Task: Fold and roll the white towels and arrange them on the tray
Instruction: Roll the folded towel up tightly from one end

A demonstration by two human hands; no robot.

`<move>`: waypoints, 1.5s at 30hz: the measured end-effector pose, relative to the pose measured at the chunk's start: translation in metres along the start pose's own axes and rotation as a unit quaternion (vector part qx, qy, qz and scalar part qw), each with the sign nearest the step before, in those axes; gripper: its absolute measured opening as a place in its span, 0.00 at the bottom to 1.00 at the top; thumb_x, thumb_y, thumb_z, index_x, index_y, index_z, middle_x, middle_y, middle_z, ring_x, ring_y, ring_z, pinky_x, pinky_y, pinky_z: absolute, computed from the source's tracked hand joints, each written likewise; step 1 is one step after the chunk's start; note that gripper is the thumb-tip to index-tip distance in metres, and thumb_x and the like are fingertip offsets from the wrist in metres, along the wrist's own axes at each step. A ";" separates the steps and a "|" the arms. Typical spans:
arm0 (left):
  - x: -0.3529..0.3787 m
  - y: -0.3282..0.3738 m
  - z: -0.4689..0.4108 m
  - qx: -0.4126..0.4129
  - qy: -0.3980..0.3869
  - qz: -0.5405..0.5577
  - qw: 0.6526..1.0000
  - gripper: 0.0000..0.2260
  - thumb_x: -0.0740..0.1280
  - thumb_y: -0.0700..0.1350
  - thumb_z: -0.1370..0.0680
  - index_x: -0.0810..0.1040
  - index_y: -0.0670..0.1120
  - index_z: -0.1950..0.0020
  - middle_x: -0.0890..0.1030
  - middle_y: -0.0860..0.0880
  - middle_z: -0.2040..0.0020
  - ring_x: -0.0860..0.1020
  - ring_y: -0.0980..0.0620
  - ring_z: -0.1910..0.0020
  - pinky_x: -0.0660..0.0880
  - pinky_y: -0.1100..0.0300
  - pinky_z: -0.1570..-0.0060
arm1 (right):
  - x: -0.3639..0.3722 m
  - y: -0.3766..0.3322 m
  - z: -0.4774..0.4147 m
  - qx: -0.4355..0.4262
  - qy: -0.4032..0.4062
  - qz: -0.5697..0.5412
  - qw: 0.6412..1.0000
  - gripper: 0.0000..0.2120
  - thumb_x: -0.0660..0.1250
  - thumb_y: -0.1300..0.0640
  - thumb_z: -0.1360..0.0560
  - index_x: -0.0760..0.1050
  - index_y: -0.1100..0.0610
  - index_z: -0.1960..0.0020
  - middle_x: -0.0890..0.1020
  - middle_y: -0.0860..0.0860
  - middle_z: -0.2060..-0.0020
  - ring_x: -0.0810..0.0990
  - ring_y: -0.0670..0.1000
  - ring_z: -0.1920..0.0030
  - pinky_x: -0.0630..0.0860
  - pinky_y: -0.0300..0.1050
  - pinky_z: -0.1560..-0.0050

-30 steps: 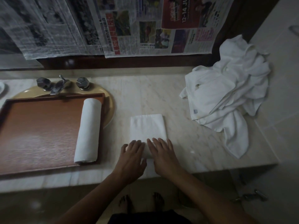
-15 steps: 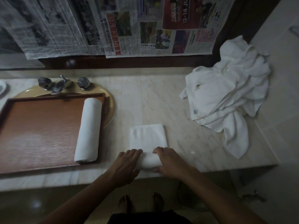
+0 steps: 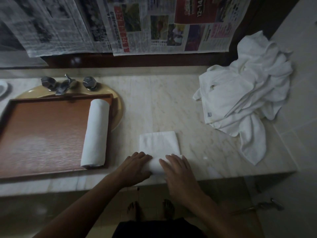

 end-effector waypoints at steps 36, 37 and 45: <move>0.002 0.008 0.008 -0.134 0.044 0.250 0.958 0.26 0.62 0.71 0.30 0.78 0.54 0.44 0.80 0.54 0.47 0.78 0.57 0.50 0.78 0.55 0.50 | -0.001 0.006 -0.019 0.041 -0.043 -0.008 0.998 0.20 0.63 0.46 0.19 0.71 0.53 0.29 0.76 0.53 0.31 0.72 0.56 0.30 0.62 0.61 0.23; 0.001 0.008 0.006 -0.141 0.044 0.250 0.957 0.25 0.63 0.70 0.30 0.78 0.53 0.44 0.80 0.54 0.47 0.78 0.56 0.50 0.77 0.55 0.50 | 0.000 -0.001 -0.013 0.040 -0.029 -0.001 0.999 0.24 0.68 0.49 0.22 0.71 0.54 0.28 0.76 0.54 0.30 0.72 0.57 0.29 0.62 0.63 0.24; 0.010 -0.004 -0.003 -0.237 0.091 0.273 0.928 0.21 0.70 0.62 0.23 0.78 0.48 0.40 0.79 0.46 0.44 0.79 0.47 0.48 0.79 0.52 0.50 | 0.022 -0.003 -0.019 0.019 -0.062 0.064 0.996 0.49 0.72 0.59 0.31 0.49 0.56 0.16 0.54 0.58 0.17 0.52 0.62 0.18 0.48 0.70 0.22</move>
Point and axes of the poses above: each hand's wrist, its own z-axis away from the middle knuckle, its own x-axis out of the palm, y = z × x, the point moved 4 cm from there along -z, towards the middle knuckle
